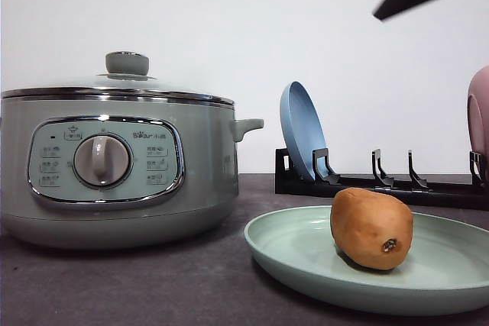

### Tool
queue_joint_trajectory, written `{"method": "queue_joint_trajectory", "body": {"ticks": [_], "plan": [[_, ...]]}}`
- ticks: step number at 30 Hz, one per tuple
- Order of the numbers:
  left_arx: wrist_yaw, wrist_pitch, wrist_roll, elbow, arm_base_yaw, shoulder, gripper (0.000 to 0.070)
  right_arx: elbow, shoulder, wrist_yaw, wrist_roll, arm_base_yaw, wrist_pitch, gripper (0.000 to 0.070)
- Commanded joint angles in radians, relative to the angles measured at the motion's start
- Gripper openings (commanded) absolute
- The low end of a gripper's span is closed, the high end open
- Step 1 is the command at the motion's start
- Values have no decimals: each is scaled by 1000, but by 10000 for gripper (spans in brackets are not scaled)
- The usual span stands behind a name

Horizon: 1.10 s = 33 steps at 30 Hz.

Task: Transfer potato from steamer to green plate

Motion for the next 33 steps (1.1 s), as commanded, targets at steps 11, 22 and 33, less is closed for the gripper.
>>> {"method": "queue_joint_trajectory", "body": {"ticks": [11, 22, 33], "plan": [[2, -27, -2, 25, -6, 10, 0, 20, 5, 0, -8, 8, 35, 0], [2, -27, -2, 25, -5, 9, 0, 20, 5, 0, -8, 8, 35, 0], [-2, 388, 95, -41, 141, -222, 0, 20, 5, 0, -8, 8, 35, 0]]}}
